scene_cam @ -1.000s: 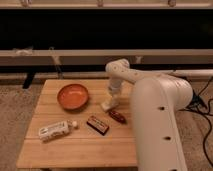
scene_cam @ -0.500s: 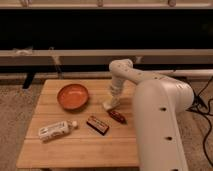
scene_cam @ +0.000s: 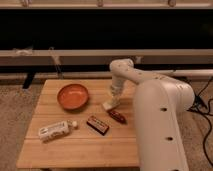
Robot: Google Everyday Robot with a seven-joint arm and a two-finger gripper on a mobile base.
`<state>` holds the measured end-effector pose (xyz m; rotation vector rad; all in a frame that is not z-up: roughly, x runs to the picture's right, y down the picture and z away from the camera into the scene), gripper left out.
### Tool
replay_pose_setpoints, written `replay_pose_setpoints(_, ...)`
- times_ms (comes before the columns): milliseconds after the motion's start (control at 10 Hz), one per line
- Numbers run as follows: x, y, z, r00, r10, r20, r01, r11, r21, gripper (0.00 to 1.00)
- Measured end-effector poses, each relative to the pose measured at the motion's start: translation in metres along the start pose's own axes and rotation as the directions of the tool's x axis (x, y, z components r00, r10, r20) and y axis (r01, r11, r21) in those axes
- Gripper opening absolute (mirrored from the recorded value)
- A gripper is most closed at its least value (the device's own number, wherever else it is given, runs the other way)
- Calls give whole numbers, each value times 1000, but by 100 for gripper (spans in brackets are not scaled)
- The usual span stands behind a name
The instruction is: Place the white sponge in the ceramic cup
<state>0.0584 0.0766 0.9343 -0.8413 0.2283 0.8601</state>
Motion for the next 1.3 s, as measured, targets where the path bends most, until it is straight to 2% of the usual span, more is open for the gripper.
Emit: replay_pose_setpoints(1300, -2, 3, 1, 1000, -5, -1, 5, 1000, -1, 0)
